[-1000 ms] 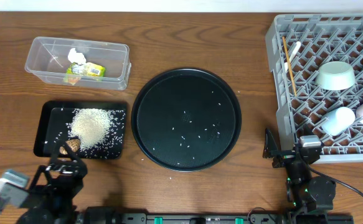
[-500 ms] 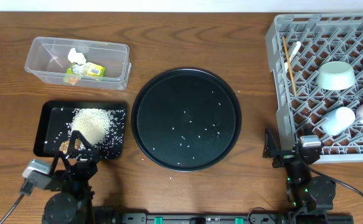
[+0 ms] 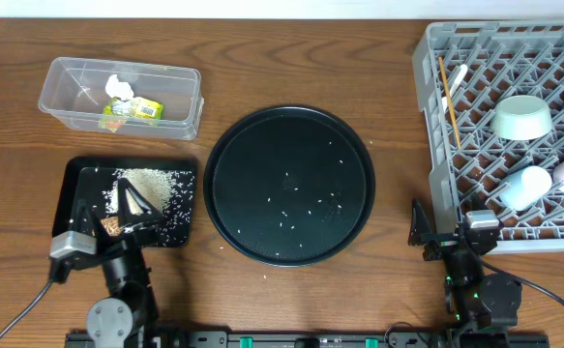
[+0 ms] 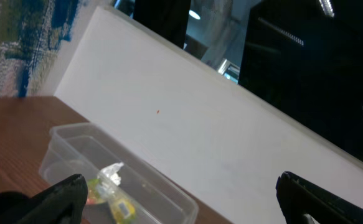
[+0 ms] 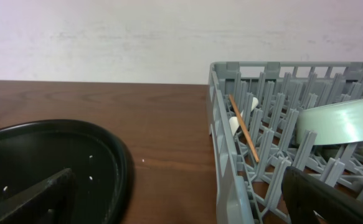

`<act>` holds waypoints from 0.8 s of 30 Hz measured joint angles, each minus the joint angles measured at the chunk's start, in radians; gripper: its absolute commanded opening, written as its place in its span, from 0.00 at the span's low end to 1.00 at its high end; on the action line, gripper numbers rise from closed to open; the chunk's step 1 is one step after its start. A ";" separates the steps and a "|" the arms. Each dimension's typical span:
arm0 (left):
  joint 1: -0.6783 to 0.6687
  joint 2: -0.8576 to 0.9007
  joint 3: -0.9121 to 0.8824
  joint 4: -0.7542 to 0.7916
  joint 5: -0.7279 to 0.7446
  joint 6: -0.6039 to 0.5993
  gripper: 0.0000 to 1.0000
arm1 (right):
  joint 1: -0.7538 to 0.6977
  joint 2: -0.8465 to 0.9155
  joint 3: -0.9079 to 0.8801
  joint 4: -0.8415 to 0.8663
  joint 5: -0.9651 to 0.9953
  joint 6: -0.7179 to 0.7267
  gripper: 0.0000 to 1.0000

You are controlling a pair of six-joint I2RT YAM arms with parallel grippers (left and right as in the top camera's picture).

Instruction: Sort waste into correct bins and load items into the dishwasher rack

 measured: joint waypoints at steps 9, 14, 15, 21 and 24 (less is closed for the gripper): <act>-0.001 0.000 -0.122 0.099 -0.007 0.098 0.98 | 0.000 0.000 0.000 0.000 0.000 0.000 0.99; -0.001 0.000 -0.122 0.050 -0.010 0.163 0.98 | 0.000 0.000 0.000 0.000 0.000 0.000 0.99; -0.001 0.000 -0.122 0.030 -0.011 0.170 0.98 | 0.000 0.000 0.000 0.000 0.000 0.000 0.99; -0.001 0.000 -0.122 -0.111 -0.011 0.243 0.98 | 0.000 0.000 0.000 0.000 0.000 0.000 0.99; -0.001 0.001 -0.122 -0.166 -0.011 0.294 0.98 | 0.000 0.000 0.000 0.000 0.000 0.000 0.99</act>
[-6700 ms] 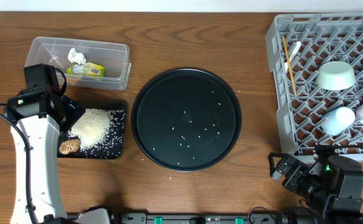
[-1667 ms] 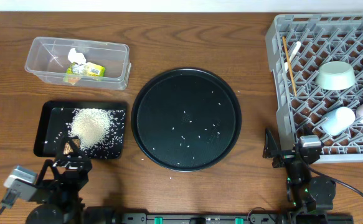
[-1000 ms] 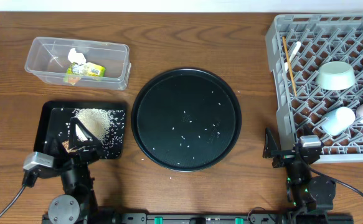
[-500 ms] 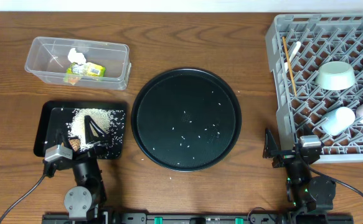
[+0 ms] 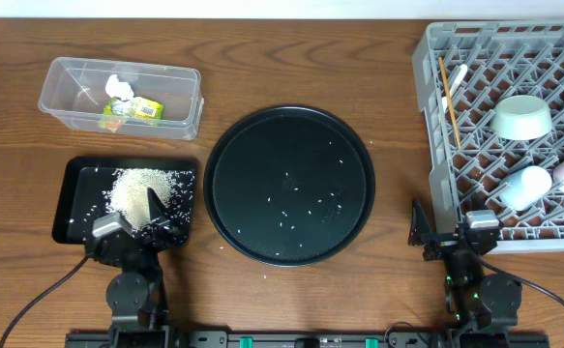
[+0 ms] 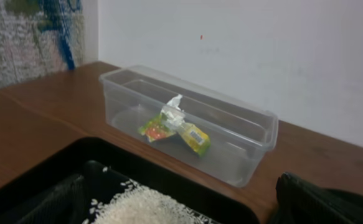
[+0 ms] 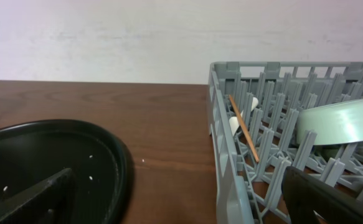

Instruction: Sort waste into correct bins and load items into the dishwasher rack

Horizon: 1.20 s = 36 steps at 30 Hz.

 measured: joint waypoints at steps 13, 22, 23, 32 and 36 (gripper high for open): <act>0.000 -0.001 0.018 -0.044 0.072 -0.087 0.98 | 0.000 0.000 0.000 0.000 0.000 0.000 0.99; 0.000 -0.001 0.018 -0.043 0.072 -0.047 0.98 | 0.000 0.000 0.000 0.000 0.000 0.000 0.99; 0.000 -0.001 0.018 -0.043 0.072 -0.040 0.98 | 0.000 0.000 0.000 0.000 0.000 0.000 0.99; 0.000 -0.001 0.018 -0.043 0.072 0.124 0.98 | 0.000 0.000 0.000 0.000 0.000 0.000 0.99; 0.000 -0.001 0.018 -0.045 0.076 0.166 0.98 | 0.000 0.000 0.000 0.000 0.000 0.000 0.99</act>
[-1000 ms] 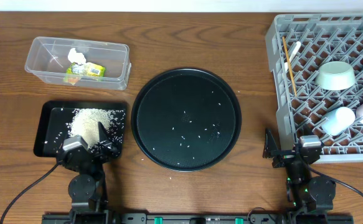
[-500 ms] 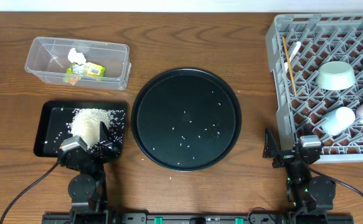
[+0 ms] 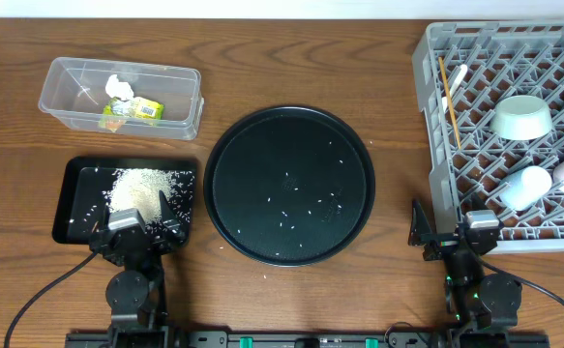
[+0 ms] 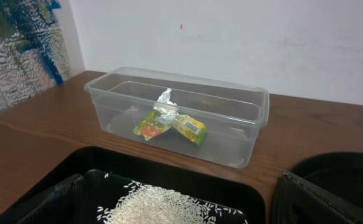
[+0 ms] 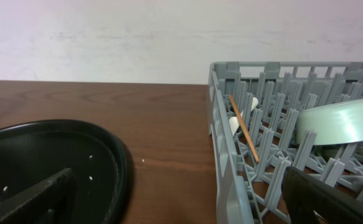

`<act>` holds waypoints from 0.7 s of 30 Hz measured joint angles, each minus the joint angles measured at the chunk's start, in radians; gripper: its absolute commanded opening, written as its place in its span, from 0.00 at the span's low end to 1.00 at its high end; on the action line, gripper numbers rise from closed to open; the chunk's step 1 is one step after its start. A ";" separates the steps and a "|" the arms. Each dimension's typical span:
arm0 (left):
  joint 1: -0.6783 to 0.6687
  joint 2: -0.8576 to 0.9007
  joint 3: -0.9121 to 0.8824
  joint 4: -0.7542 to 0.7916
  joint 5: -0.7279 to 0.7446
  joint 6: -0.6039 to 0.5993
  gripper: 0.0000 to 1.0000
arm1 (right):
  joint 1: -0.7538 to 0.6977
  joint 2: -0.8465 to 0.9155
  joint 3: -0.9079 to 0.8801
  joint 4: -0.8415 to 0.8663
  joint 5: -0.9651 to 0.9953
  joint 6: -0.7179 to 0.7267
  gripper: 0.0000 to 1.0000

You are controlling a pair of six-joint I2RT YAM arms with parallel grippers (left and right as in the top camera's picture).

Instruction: Sort waste into correct bins and load items into the dishwasher rack

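Note:
A clear bin [image 3: 187, 101] at the back left holds a yellow-green wrapper [image 3: 134, 110] and a white scrap. In front of it a black square tray [image 3: 67, 198] carries a pile of rice [image 3: 138, 188]. My left gripper [image 3: 133, 223] stands open at the tray's near edge, with the rice [image 4: 162, 208] low between its fingers and the bin [image 4: 243, 118] beyond. The round black plate [image 3: 262, 164] has only scattered grains. My right gripper [image 3: 450, 234] is open and empty by the front left corner of the grey rack [image 3: 434, 126].
The rack holds a pale green bowl [image 3: 521, 118], white cups [image 3: 525, 187] and a wooden chopstick [image 3: 449, 97]; the bowl [image 5: 340, 121] and the chopstick [image 5: 243, 127] also show in the right wrist view. Bare wood lies between plate and rack.
My left gripper has turned a little and now faces the clear bin squarely, with the plate's rim at the right of its view. The right arm has not moved.
At first my left gripper was open farther in over the tray of rice and tilted up at the wall. Then it sat lower and back at the tray's near edge, and now it points straight. The right gripper stayed open by the rack throughout.

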 measured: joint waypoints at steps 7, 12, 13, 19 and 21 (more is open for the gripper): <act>0.000 0.000 0.001 -0.001 0.011 0.005 0.98 | 0.000 0.000 0.000 0.000 0.000 0.000 0.99; 0.000 0.000 0.001 -0.002 0.014 0.005 0.98 | 0.000 0.000 0.000 0.000 0.000 0.000 0.99; 0.000 0.000 0.001 -0.002 0.014 0.005 0.98 | 0.000 0.000 0.000 0.000 0.000 0.000 0.99; 0.000 0.000 0.001 -0.002 0.014 0.005 0.98 | 0.000 0.000 0.000 0.000 0.000 0.000 0.99; 0.000 0.000 0.001 -0.002 0.014 0.005 0.98 | 0.000 0.000 0.000 0.000 0.000 0.000 0.99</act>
